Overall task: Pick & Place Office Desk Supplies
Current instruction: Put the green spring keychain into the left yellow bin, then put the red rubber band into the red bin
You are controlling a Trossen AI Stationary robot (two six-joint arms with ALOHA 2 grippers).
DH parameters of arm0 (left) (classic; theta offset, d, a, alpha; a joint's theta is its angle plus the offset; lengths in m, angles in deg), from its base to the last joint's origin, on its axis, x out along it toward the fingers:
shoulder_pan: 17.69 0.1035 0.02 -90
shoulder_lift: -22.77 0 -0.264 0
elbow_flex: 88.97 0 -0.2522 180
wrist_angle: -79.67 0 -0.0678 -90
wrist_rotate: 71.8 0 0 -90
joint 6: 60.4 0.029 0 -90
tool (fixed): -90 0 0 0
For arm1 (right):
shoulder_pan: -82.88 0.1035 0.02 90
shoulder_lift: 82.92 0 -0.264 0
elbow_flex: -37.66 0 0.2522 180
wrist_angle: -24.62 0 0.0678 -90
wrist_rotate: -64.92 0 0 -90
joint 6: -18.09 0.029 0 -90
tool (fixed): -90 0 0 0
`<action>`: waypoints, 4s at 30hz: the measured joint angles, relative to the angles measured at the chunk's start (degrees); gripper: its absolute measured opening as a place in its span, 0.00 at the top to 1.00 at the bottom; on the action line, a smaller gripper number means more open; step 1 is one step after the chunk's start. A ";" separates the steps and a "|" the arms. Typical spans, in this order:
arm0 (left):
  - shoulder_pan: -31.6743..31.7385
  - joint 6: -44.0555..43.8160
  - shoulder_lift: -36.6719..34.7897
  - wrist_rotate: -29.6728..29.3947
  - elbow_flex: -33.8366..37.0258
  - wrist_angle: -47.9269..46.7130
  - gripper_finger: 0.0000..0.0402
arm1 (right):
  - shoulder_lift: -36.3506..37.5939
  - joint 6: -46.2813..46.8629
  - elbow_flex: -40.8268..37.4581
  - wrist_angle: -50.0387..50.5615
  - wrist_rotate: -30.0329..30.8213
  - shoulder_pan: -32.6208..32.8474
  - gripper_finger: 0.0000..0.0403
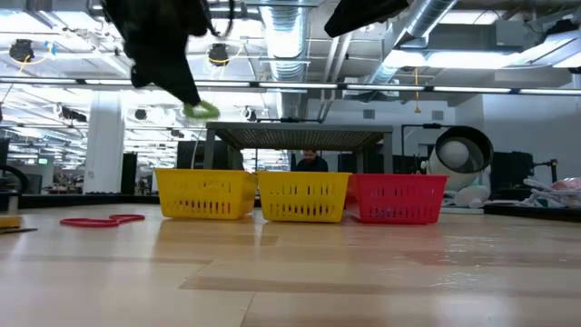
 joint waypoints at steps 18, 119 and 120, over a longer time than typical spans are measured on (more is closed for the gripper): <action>12.81 13.14 13.24 5.65 -0.07 6.12 0.99 | 0.00 -0.44 0.00 0.55 0.22 -0.59 0.65; -6.43 -21.46 3.42 11.70 12.17 -3.24 0.49 | 0.00 -0.59 0.00 0.22 0.19 -1.18 0.65; -6.43 -21.43 4.12 12.32 12.17 -3.03 0.49 | 0.00 -0.59 0.00 0.21 0.20 -1.18 0.65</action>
